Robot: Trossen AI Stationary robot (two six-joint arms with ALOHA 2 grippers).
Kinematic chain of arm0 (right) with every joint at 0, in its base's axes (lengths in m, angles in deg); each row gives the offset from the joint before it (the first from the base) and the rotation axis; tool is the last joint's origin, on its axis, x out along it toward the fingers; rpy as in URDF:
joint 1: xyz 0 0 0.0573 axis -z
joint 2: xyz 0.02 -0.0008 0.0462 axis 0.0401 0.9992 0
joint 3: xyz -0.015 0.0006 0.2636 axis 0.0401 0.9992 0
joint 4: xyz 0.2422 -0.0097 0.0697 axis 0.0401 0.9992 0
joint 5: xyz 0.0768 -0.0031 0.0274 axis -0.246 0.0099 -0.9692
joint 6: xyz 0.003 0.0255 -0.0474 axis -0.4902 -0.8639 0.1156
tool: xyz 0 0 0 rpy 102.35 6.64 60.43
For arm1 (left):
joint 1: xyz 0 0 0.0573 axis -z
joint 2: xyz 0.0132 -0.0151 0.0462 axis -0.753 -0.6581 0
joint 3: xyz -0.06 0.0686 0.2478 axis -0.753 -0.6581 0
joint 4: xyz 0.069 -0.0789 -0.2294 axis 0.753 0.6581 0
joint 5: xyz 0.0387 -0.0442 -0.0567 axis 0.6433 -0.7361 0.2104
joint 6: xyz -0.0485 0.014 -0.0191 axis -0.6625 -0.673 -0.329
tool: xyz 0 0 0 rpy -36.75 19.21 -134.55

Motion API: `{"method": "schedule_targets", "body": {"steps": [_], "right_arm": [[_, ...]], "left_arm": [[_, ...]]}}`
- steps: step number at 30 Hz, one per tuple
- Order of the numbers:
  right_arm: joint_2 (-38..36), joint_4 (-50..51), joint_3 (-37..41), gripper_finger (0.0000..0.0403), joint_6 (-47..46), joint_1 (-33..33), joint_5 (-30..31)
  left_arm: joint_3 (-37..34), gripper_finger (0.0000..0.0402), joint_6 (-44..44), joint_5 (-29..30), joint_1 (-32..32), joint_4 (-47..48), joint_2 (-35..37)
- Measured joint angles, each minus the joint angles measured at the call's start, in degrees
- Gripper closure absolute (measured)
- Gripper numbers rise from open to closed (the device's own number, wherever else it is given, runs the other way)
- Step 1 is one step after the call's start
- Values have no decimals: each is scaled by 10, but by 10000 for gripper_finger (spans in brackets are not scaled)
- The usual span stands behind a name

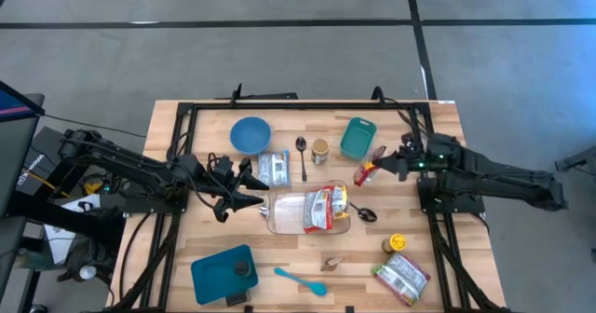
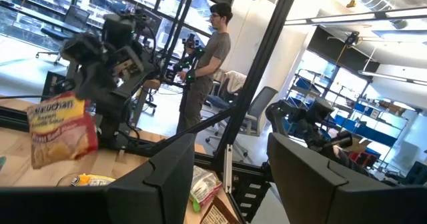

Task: Pick & Place Food Item
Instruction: Put the red noodle pack into the transparent bin

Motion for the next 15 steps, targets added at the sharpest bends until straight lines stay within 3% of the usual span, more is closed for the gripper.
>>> {"method": "schedule_targets", "body": {"steps": [15], "right_arm": [[15, -179, 0, 403, 31, -143, 63]], "left_arm": [[0, 216, 0, 0, 0, 0, 0]]}}
